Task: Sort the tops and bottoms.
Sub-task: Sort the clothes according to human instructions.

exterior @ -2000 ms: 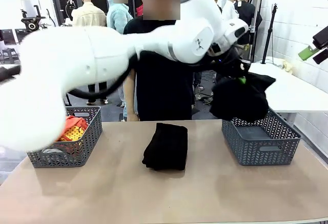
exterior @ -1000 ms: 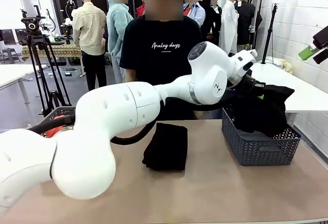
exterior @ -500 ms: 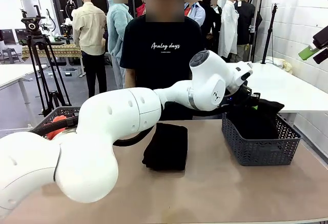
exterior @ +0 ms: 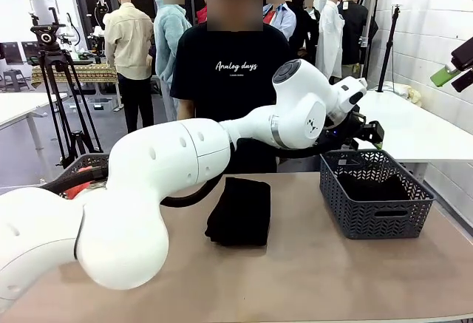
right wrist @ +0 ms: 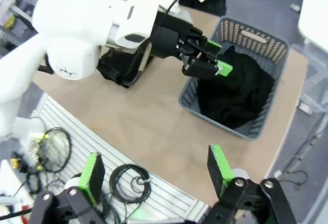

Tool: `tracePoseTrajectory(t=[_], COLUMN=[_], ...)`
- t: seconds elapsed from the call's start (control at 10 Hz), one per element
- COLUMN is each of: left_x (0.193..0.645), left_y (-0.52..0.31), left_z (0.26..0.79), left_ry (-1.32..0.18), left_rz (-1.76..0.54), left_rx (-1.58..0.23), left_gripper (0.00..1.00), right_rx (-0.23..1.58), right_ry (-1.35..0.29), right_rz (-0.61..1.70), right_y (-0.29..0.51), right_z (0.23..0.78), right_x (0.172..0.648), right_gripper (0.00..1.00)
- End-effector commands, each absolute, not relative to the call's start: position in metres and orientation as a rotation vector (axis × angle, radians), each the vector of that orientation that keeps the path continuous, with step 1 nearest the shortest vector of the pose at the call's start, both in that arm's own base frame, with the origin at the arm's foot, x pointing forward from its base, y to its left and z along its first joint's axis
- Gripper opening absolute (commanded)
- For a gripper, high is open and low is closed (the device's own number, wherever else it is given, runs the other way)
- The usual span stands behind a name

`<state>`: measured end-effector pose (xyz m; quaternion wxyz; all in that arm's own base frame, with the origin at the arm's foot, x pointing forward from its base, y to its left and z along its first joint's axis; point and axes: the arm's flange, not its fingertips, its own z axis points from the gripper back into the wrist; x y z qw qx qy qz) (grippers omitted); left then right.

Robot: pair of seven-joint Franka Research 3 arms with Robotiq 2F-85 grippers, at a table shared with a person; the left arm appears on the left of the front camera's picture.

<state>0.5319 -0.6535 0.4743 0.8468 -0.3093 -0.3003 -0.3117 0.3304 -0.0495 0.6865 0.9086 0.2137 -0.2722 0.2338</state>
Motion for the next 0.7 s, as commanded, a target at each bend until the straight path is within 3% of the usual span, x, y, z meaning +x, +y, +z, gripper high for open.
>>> tracePoseTrajectory(t=[0.0, 0.6], left_x=[0.5342, 0.5342], left_y=[-0.6532, -0.6532], left_z=[0.4673, 0.4673], left_ry=[-0.655, -0.655], left_rz=[-0.661, -0.661], left_rx=[-0.635, -0.635], left_gripper=[1.0, 1.0], right_rx=[0.429, 0.429], right_ry=[-0.557, -0.557], right_rz=[0.489, 0.489], right_y=[-0.0497, -0.0497], right_z=[0.687, 0.687], right_x=[0.3323, 0.3323], right_gripper=[1.0, 1.0])
